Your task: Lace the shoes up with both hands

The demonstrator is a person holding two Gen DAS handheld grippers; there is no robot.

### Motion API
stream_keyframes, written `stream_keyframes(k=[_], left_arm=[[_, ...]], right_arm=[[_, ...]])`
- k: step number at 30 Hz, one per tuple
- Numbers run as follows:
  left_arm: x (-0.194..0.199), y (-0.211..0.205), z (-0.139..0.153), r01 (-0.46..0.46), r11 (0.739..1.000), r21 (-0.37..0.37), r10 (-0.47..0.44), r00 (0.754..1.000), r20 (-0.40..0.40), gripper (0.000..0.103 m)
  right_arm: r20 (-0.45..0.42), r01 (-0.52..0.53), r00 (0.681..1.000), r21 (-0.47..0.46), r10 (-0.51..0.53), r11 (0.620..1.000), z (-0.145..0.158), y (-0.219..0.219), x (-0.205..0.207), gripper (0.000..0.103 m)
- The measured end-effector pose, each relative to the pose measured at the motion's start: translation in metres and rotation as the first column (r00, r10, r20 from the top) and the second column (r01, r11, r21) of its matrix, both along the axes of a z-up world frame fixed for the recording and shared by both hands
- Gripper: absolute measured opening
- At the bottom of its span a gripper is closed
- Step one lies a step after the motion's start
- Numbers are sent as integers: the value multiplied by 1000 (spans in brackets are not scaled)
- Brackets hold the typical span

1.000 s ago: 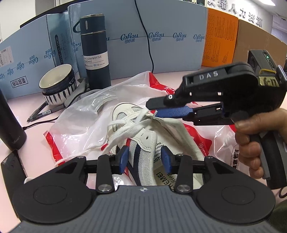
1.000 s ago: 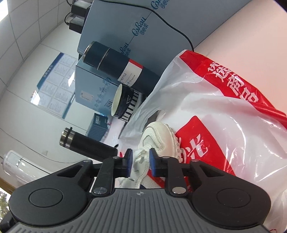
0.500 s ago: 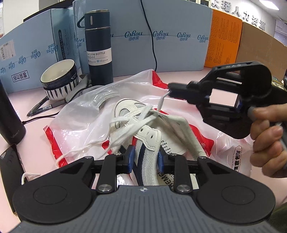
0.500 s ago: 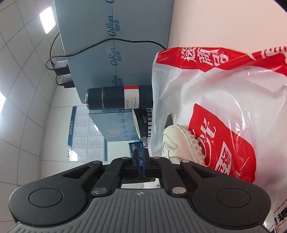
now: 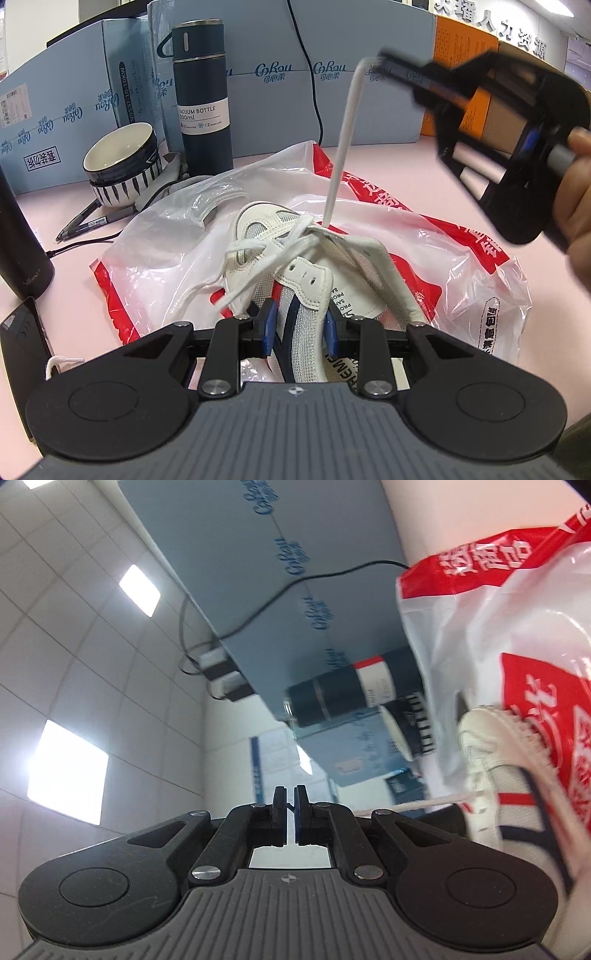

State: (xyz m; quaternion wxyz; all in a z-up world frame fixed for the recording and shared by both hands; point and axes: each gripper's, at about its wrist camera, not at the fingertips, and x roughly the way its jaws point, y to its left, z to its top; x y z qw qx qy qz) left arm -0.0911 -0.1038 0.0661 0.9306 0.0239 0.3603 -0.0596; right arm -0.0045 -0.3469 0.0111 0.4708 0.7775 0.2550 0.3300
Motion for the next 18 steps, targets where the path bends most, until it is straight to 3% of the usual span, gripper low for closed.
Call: stream_keyframes(k=[18], left_arm=[[0, 0, 0, -3, 1000, 0, 3, 1000, -2, 24]], right_arm=[[110, 175, 973, 219, -202, 960, 92, -40, -4, 5]])
